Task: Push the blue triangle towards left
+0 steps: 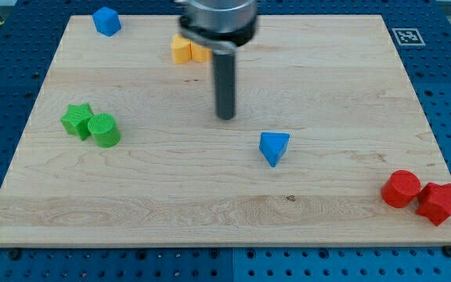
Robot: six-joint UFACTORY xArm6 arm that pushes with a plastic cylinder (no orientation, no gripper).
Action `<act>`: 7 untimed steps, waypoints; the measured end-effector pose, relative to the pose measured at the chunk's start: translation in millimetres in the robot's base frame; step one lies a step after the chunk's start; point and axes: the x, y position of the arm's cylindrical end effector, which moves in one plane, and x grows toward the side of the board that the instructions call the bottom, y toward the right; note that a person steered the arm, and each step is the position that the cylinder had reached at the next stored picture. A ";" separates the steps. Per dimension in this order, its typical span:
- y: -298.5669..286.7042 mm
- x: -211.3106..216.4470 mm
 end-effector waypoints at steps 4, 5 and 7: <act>60.2 56.2; 6.1 22.2; 44.7 41.4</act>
